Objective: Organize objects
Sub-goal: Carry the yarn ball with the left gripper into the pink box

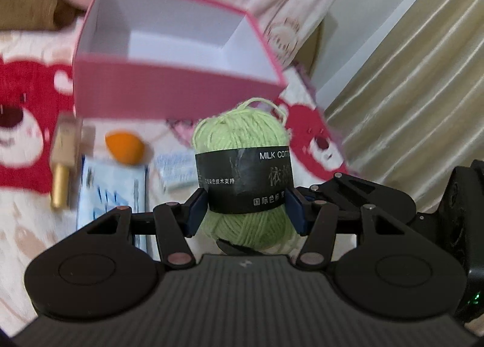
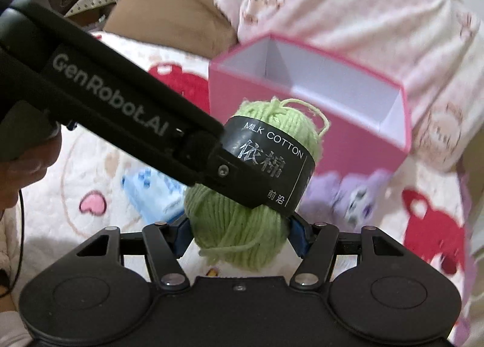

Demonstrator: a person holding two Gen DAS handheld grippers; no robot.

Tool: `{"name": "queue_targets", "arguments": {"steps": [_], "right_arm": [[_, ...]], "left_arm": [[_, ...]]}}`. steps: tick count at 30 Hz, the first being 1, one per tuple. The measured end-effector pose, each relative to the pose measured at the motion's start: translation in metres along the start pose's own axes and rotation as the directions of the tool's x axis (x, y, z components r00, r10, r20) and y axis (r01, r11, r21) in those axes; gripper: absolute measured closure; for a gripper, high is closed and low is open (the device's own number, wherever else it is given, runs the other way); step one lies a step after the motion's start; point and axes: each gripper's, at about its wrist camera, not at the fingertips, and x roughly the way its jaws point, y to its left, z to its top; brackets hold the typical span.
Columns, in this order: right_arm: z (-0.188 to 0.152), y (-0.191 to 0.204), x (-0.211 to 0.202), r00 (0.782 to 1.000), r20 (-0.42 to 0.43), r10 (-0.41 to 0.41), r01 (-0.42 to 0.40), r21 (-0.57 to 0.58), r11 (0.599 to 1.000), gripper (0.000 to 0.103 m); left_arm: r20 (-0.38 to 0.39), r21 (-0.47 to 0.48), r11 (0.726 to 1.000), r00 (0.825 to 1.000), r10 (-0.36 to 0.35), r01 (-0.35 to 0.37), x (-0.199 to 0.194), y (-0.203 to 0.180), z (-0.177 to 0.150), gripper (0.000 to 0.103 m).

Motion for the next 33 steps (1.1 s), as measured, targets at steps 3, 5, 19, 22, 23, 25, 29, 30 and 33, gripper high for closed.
{"name": "queue_targets", "arguments": {"steps": [3, 5, 19, 22, 23, 25, 29, 30, 33], "right_arm": [[0.019, -0.009, -0.006, 0.999, 0.036, -0.001, 0.001, 0.001, 1.0, 0.036], [0.032, -0.02, -0.006, 0.998, 0.056, -0.01, 0.01, -0.013, 1.0, 0.035], [0.156, -0.141, 0.038, 0.994, -0.086, 0.067, -0.056, 0.123, 0.991, 0.035], [0.174, -0.163, 0.071, 0.973, -0.202, 0.108, -0.084, 0.123, 0.989, 0.035], [0.176, -0.17, 0.079, 0.967, -0.223, 0.12, -0.092, 0.13, 0.987, 0.035], [0.178, -0.181, 0.096, 0.96, -0.244, 0.135, -0.105, 0.132, 0.986, 0.035], [0.168, -0.196, 0.13, 0.964, -0.227, 0.137, -0.096, 0.181, 0.979, 0.035], [0.164, -0.196, 0.137, 0.964, -0.228, 0.138, -0.091, 0.204, 0.975, 0.036], [0.153, -0.195, 0.158, 0.965, -0.233, 0.121, -0.061, 0.25, 0.966, 0.037]], "left_arm": [[0.023, 0.041, 0.999, 0.999, 0.022, -0.023, -0.009, -0.012, 0.023, 0.048], [0.041, 0.042, 0.999, 0.999, 0.013, -0.014, -0.015, -0.015, 0.041, 0.048], [0.004, -0.041, 0.999, 0.999, 0.033, -0.033, 0.041, -0.014, 0.196, 0.047], [-0.031, -0.093, 0.995, 0.999, 0.021, -0.024, 0.065, 0.004, 0.212, 0.047], [-0.037, -0.115, 0.993, 0.999, 0.01, -0.015, 0.073, 0.009, 0.216, 0.047], [-0.044, -0.135, 0.991, 0.999, 0.002, -0.008, 0.088, 0.018, 0.222, 0.047], [-0.081, -0.179, 0.984, 0.997, 0.005, -0.019, 0.122, 0.039, 0.229, 0.047], [-0.095, -0.187, 0.982, 0.995, 0.006, -0.024, 0.131, 0.045, 0.229, 0.047], [-0.13, -0.21, 0.977, 0.992, 0.011, -0.038, 0.152, 0.059, 0.227, 0.047]]}}
